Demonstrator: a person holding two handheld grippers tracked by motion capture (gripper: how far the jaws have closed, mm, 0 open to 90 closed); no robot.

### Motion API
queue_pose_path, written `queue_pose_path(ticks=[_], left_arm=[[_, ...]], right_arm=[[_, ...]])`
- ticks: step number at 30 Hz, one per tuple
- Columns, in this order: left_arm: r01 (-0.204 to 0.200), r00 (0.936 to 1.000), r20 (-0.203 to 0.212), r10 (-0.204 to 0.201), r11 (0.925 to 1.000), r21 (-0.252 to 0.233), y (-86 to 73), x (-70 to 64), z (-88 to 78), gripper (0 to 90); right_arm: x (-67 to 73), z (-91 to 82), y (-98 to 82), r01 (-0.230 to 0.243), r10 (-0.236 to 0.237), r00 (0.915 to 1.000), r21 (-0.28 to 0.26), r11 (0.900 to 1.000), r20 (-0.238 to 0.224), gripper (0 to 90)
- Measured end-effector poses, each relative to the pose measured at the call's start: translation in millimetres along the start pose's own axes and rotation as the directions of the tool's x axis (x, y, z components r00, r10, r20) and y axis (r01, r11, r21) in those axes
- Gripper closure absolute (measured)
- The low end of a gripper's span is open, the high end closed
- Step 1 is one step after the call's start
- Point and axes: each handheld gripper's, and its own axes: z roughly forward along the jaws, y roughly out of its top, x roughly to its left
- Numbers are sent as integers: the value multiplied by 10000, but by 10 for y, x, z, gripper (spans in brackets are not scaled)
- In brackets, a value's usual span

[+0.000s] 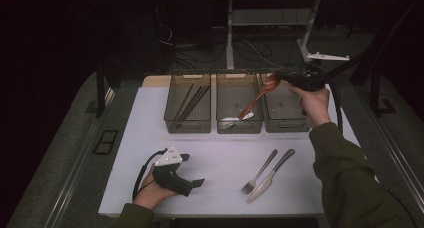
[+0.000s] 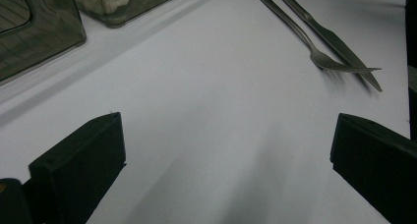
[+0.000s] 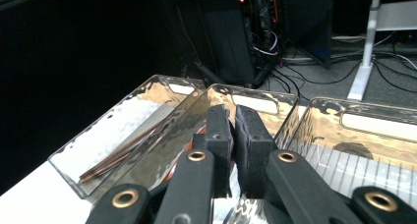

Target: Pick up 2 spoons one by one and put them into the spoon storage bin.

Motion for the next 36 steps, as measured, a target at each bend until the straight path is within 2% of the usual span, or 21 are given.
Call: queue_pose_path(ticks=[11, 19, 26, 30, 36], left_arm=[[-42, 10000, 58, 43, 10000, -72, 9, -16, -6, 0], [-75, 9999, 110, 76, 9999, -93, 13, -23, -1, 0], [-91, 9999, 125, 92, 9998, -151, 15, -21, -6, 0], [-70, 9999, 141, 72, 9999, -154, 16, -21, -4, 0], [-78, 9998, 162, 80, 9999, -129, 20, -28, 1, 0]], right_arm=[[19, 336, -47, -196, 191, 9994, 148, 9997, 296, 848], [34, 536, -153, -357, 335, 9987, 564, 9978, 394, 848], [77, 685, -229, -364, 341, 9990, 887, 9954, 274, 847], [119, 757, -270, -515, 496, 9986, 1130, 9923, 204, 847], [149, 848, -321, -448, 427, 9989, 1398, 9892, 183, 847]])
